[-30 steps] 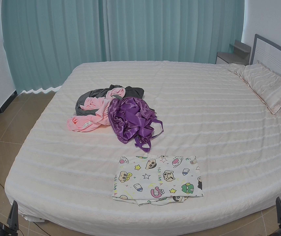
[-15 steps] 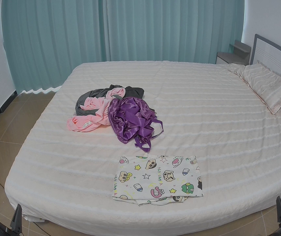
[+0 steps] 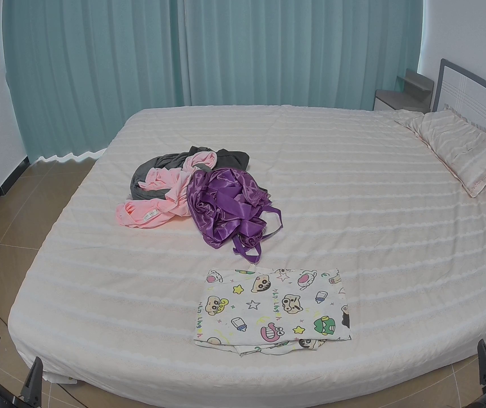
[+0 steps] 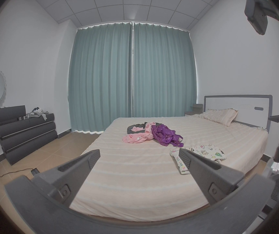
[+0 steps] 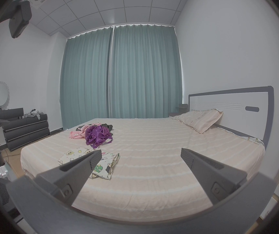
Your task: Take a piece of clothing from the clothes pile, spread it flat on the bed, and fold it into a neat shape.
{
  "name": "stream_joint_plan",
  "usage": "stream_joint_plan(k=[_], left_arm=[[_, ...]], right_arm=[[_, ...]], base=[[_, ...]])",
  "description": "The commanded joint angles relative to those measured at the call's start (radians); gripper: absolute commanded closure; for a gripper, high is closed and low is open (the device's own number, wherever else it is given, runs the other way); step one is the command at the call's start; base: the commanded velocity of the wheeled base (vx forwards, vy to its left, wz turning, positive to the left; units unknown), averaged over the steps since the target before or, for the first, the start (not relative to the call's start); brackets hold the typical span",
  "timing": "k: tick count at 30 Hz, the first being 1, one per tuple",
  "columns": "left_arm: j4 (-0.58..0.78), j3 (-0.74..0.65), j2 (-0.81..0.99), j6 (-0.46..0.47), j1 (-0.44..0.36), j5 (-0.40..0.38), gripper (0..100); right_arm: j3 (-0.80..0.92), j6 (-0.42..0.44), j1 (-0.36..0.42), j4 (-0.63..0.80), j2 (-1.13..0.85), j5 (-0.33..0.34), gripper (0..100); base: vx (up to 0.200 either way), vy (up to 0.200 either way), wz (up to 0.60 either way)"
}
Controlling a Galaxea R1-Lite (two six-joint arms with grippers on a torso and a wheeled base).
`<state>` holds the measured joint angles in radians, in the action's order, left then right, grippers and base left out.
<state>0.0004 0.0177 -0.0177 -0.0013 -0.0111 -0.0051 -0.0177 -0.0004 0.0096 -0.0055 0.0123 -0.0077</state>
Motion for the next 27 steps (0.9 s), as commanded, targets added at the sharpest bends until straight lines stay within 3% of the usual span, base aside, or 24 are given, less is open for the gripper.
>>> stream_joint_plan(k=[1,27], left_arm=[[-0.003,-0.018,0.018,-0.026,0.005,0.076,0],[-0.003,-0.018,0.018,-0.002,0.005,0.065,0]], right_arm=[[0.018,0.0,-0.002,0.001,-0.012,0.0,0],[0.018,0.0,0.001,0.001,-0.012,0.0,0]], base=[[0.0,0.0,0.0],[0.0,0.0,0.0]])
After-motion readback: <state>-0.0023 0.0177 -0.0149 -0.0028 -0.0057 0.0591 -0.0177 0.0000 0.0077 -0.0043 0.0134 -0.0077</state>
